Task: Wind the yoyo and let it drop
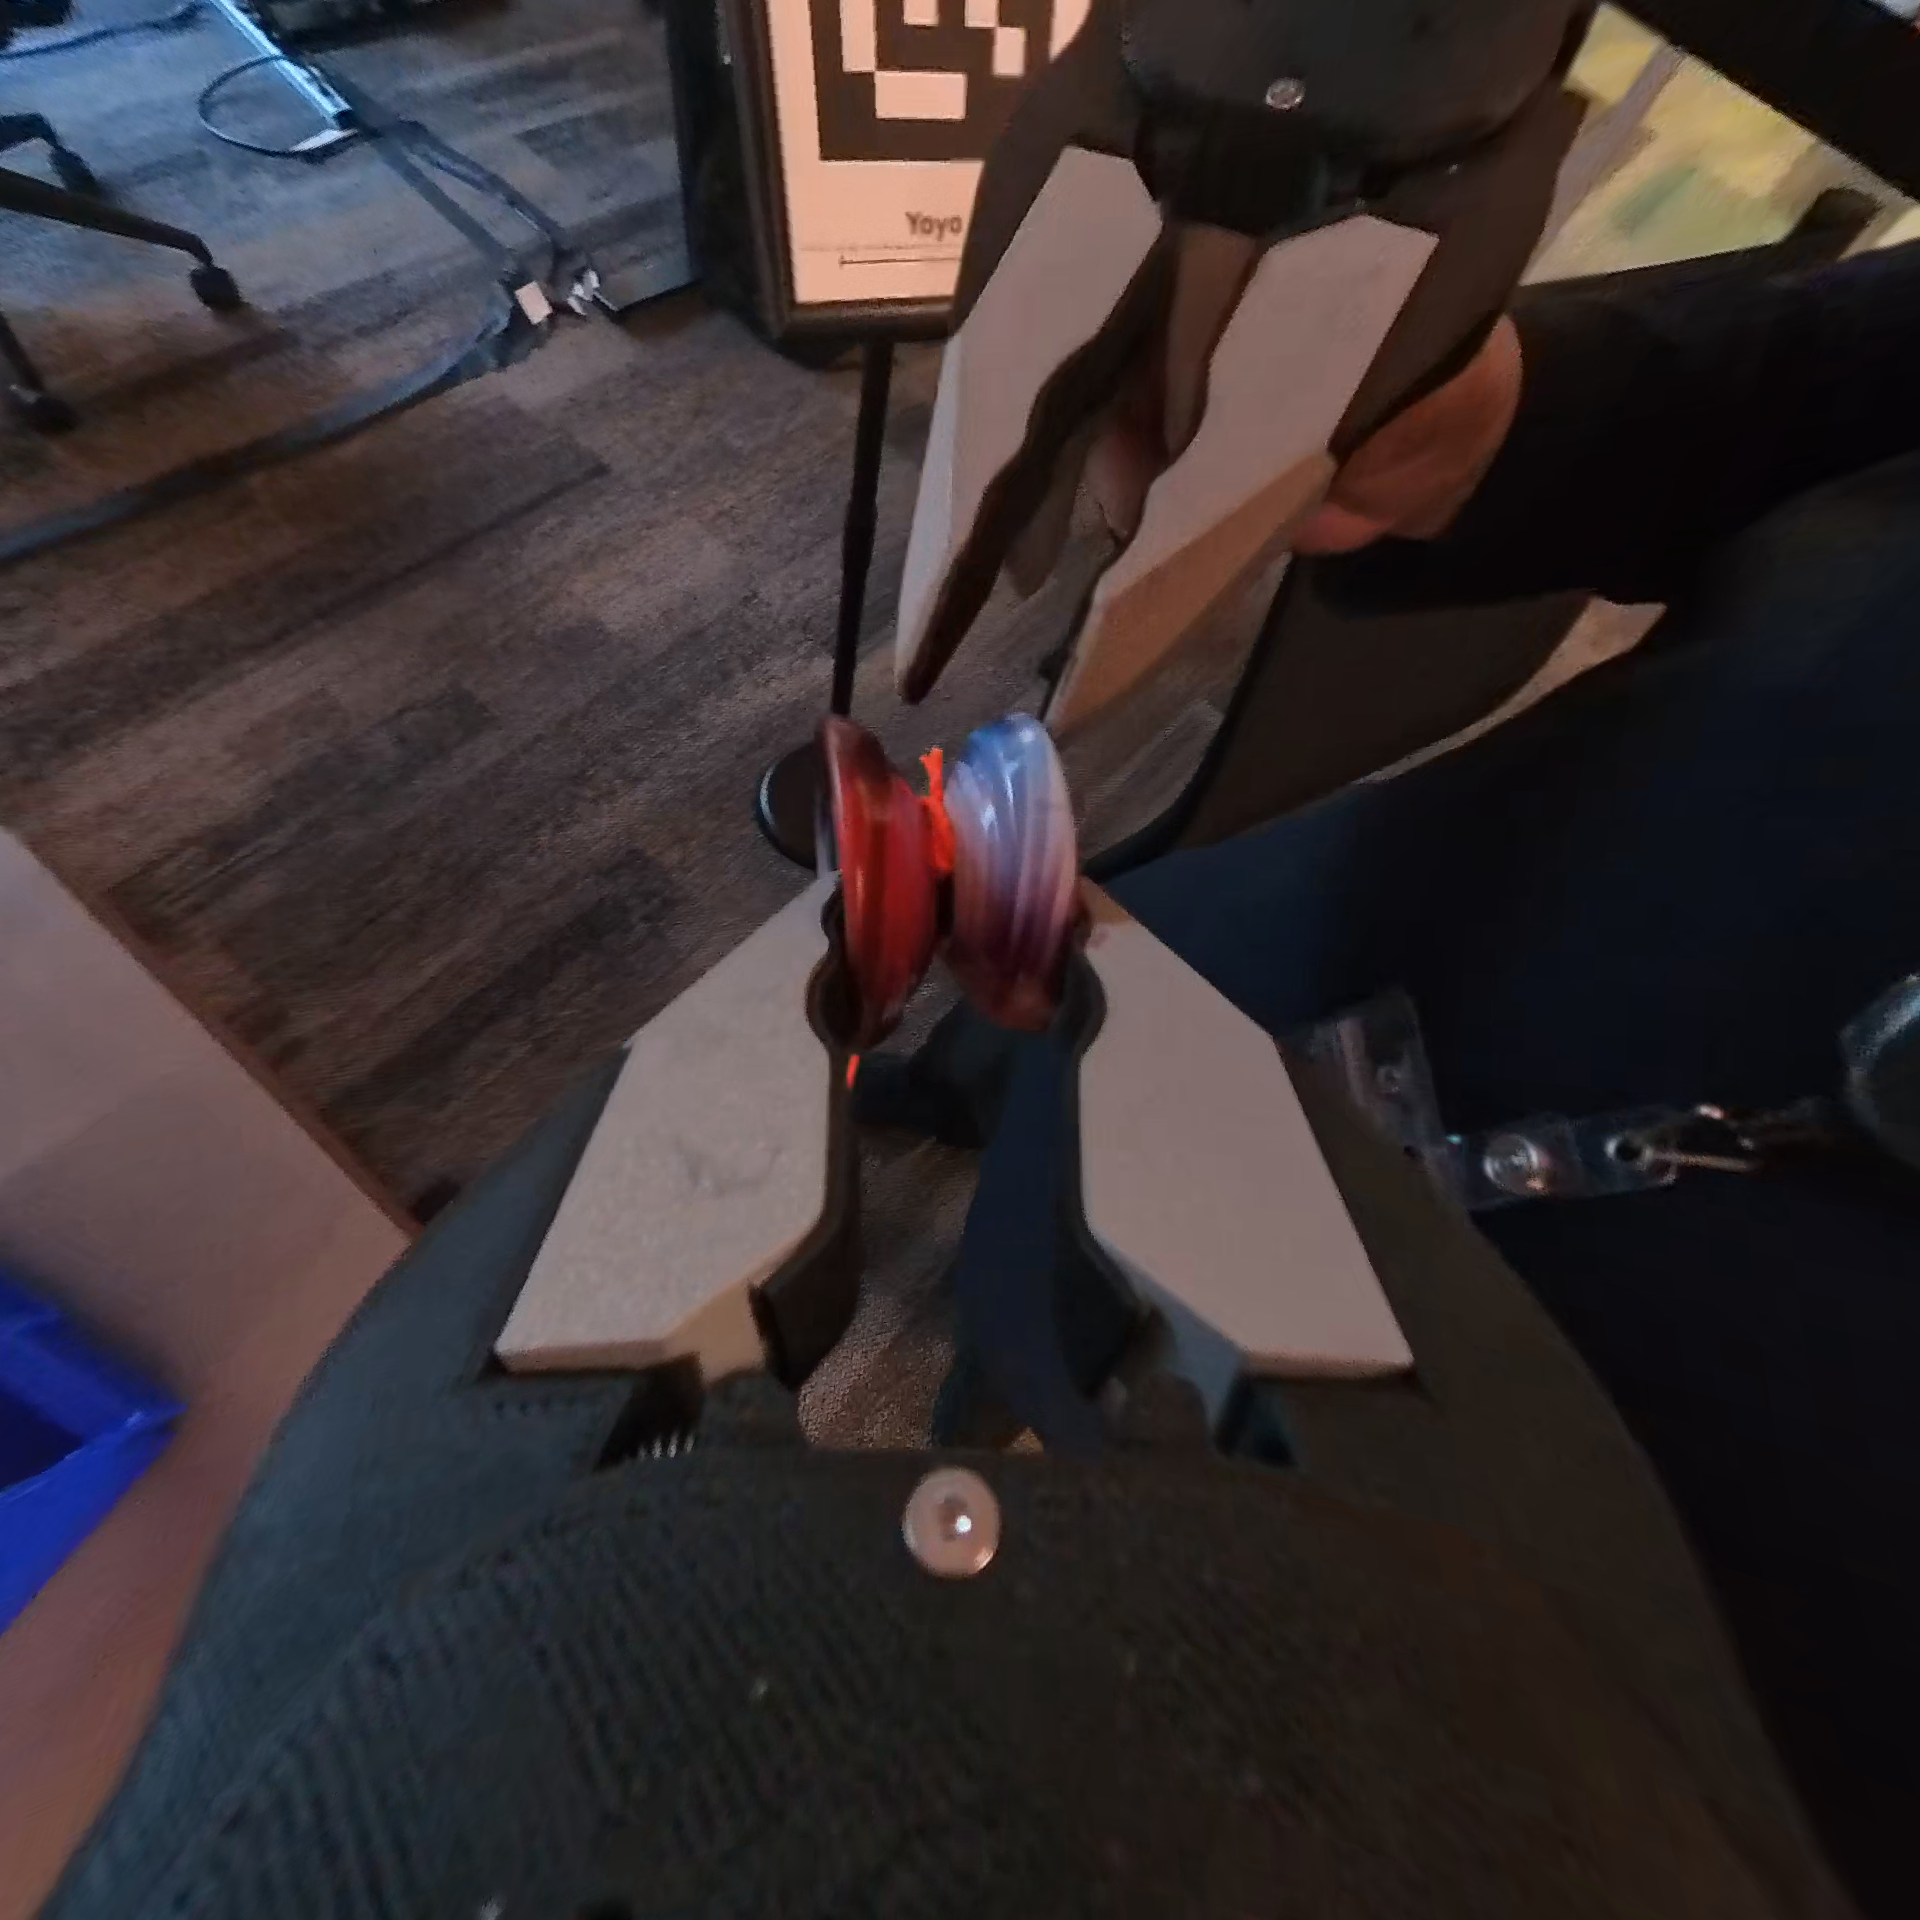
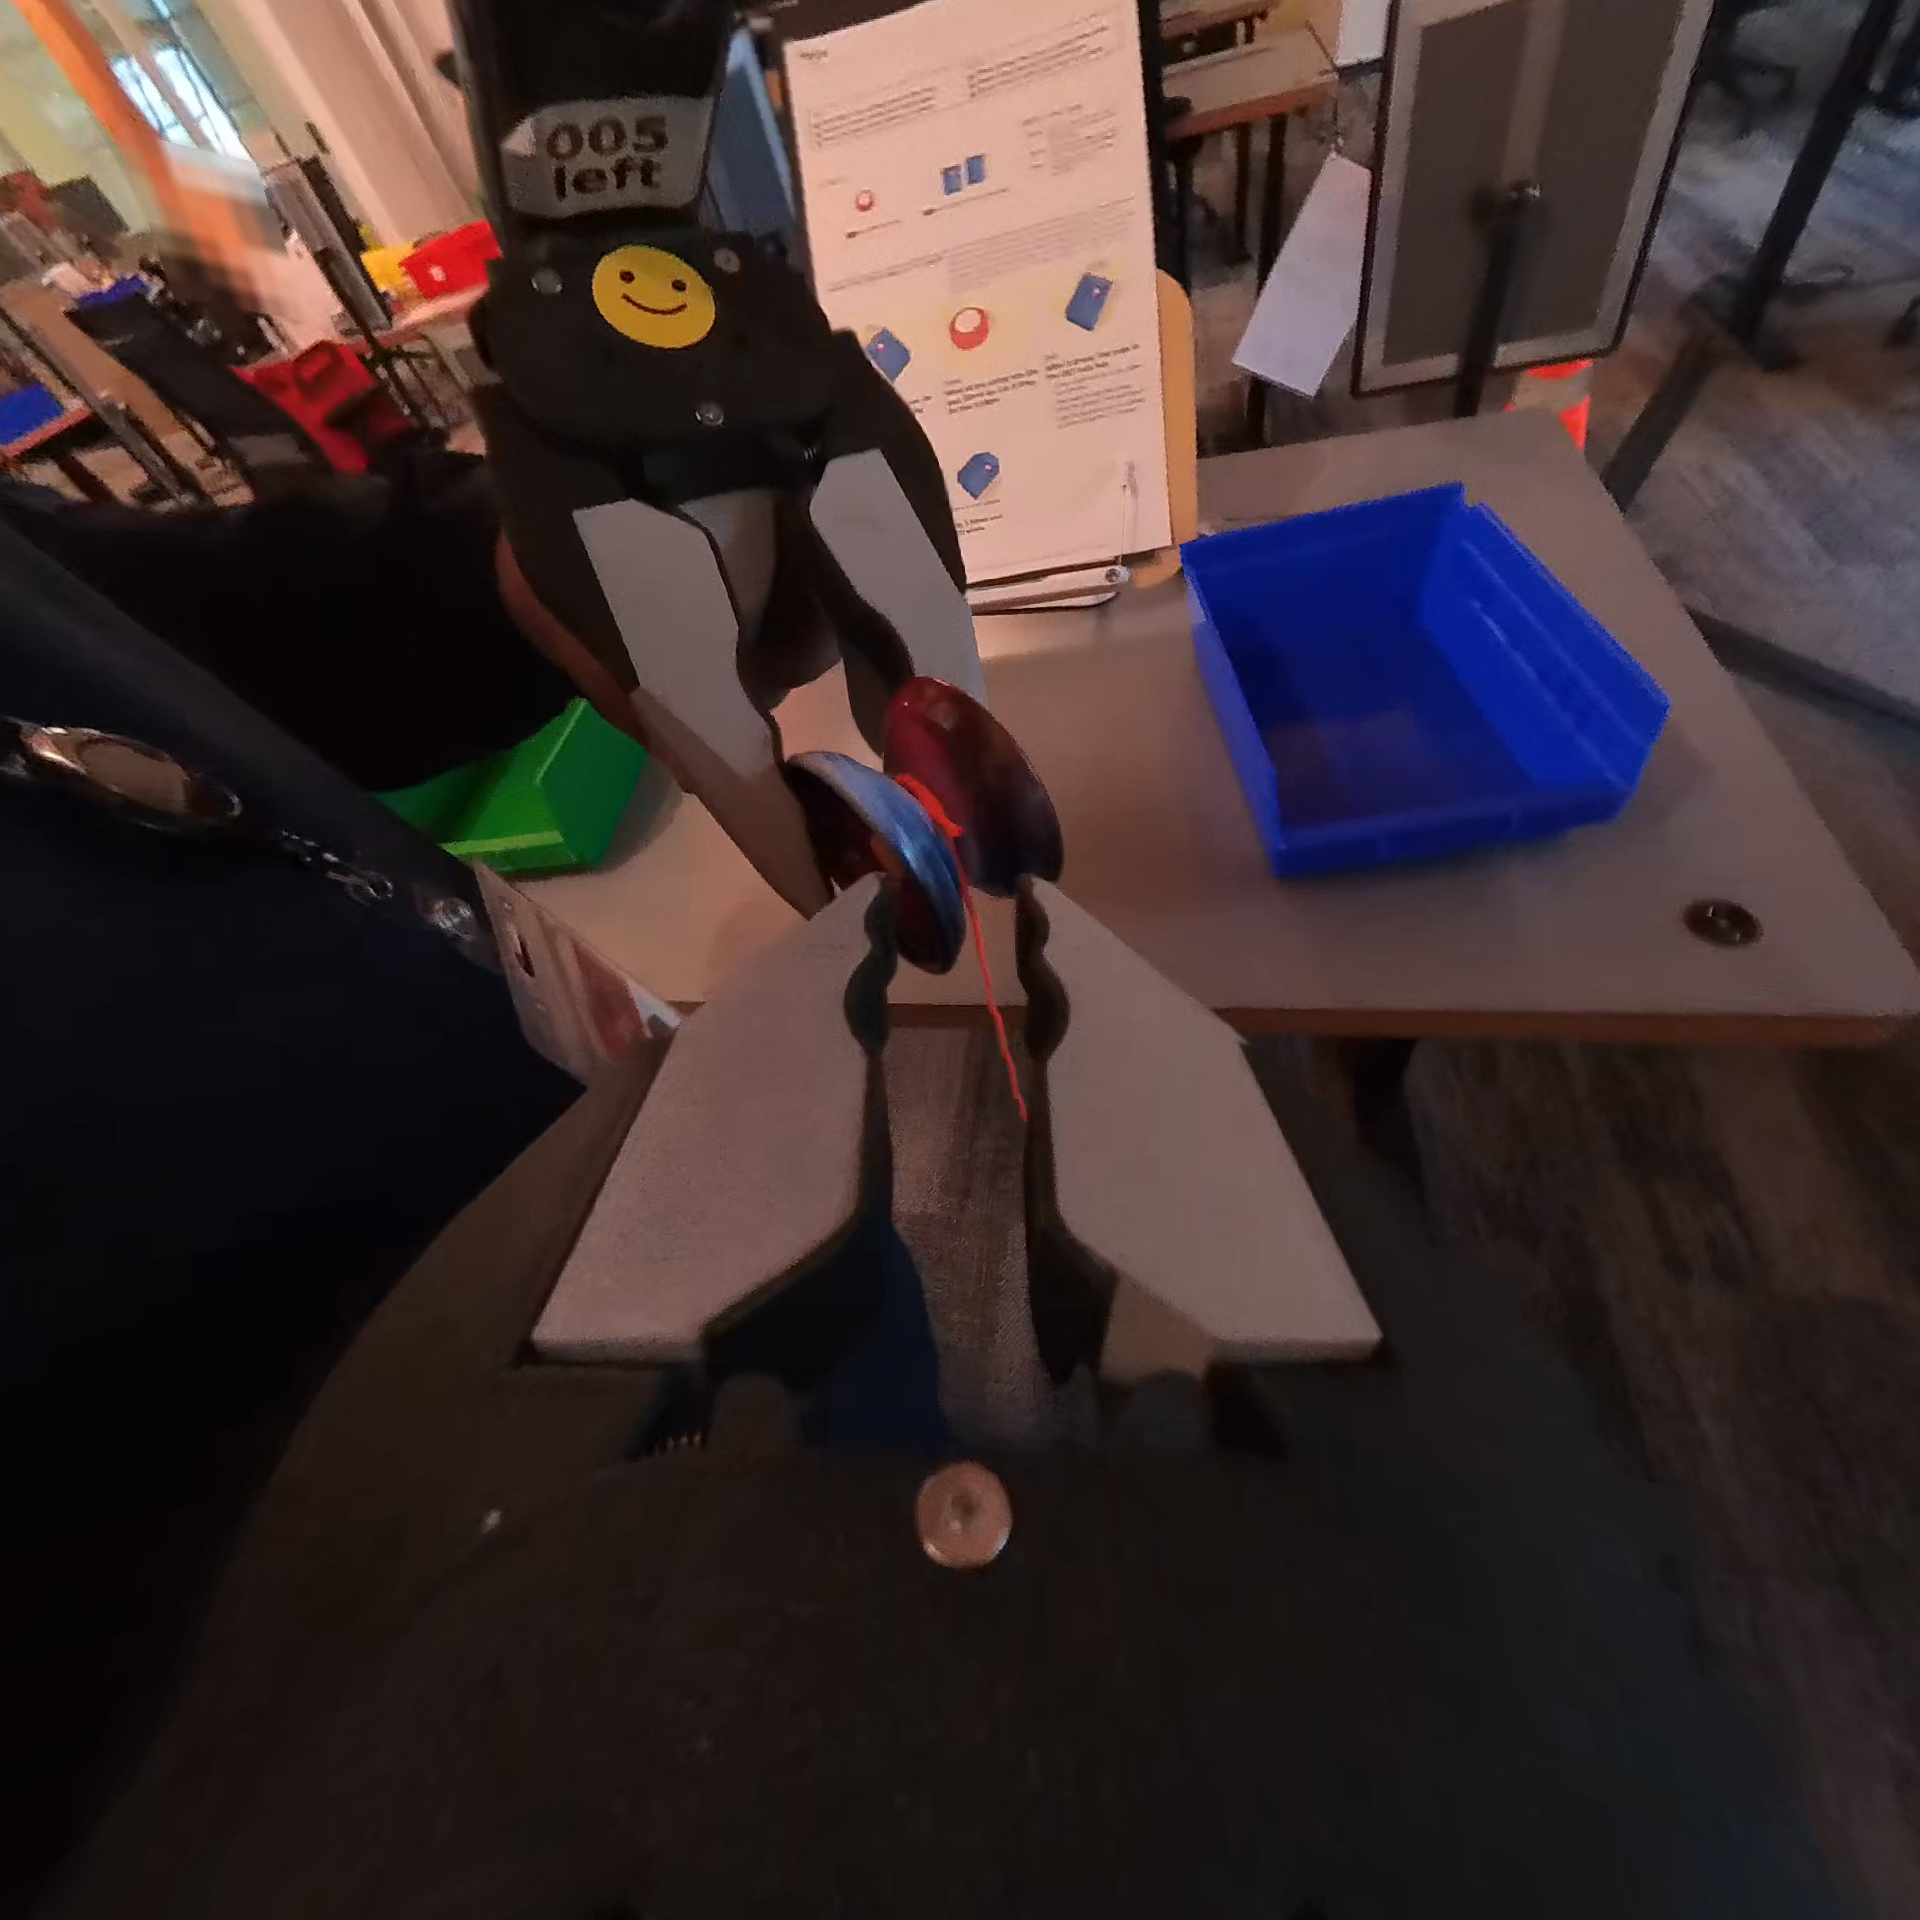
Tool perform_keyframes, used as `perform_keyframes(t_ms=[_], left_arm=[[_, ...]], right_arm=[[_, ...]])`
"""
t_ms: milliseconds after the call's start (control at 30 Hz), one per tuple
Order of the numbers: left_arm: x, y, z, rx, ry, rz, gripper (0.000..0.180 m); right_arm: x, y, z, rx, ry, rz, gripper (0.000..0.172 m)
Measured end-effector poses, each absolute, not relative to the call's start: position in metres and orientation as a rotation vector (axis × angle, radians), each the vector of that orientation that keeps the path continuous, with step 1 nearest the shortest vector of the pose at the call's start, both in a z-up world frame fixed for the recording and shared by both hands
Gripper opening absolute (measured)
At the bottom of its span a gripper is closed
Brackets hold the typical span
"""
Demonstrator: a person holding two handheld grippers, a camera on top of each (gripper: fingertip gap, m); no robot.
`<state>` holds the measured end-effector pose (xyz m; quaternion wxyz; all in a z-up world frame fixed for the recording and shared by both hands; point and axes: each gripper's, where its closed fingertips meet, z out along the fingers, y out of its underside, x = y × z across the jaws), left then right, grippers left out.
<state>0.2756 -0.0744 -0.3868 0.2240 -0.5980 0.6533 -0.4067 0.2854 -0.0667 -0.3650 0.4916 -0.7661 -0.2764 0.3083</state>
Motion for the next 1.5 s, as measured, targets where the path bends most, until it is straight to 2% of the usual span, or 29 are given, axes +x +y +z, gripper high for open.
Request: perform_keyframes(t_ms=[33,133,200,267,567,700,933,1133,1167,1233,1267,1500], left_arm=[[0.275,-0.073,-0.385,-1.660,1.786,-1.111,0.037],[0.275,-0.075,-0.375,-1.673,1.729,-1.164,0.037],[0.276,-0.071,-0.370,-1.688,1.673,-1.173,0.037],[0.277,-0.068,-0.365,-1.702,1.625,-1.206,0.037],[0.267,-0.096,-0.337,-1.561,1.702,-1.507,0.044],[0.268,-0.089,-0.334,-1.524,1.699,-1.505,0.035],[0.286,-0.098,-0.331,-1.532,1.698,-1.627,0.004],[0.295,-0.097,-0.327,-1.505,1.656,-1.597,0.002],[0.296,-0.096,-0.322,-1.473,1.643,-1.581,0.002],[0.297,-0.092,-0.307,-1.444,1.584,-1.619,0.002],[0.298,-0.089,-0.300,-1.439,1.551,-1.645,0.002],[0.306,-0.068,-0.291,-1.486,1.424,-1.603,0.002]], right_arm=[[0.282,-0.066,-0.363,-1.847,-0.693,0.752,0.020],[0.275,-0.060,-0.362,-1.853,-0.720,0.765,0.024],[0.274,-0.055,-0.364,-1.861,-0.744,0.732,0.019],[0.271,-0.055,-0.362,-1.844,-0.796,0.698,0.004],[0.292,-0.066,-0.329,-1.746,-1.012,0.606,0.000],[0.300,-0.075,-0.330,-1.754,-1.072,0.584,0.000],[0.304,-0.081,-0.335,-1.765,-1.141,0.508,0.001],[0.310,-0.075,-0.328,-1.751,-1.070,0.551,0.002],[0.312,-0.072,-0.327,-1.745,-1.023,0.587,0.003],[0.318,-0.065,-0.323,-1.724,-0.906,0.687,0.032],[0.319,-0.063,-0.321,-1.705,-0.854,0.757,0.040],[0.326,-0.045,-0.314,-1.543,-0.591,0.987,0.040]])
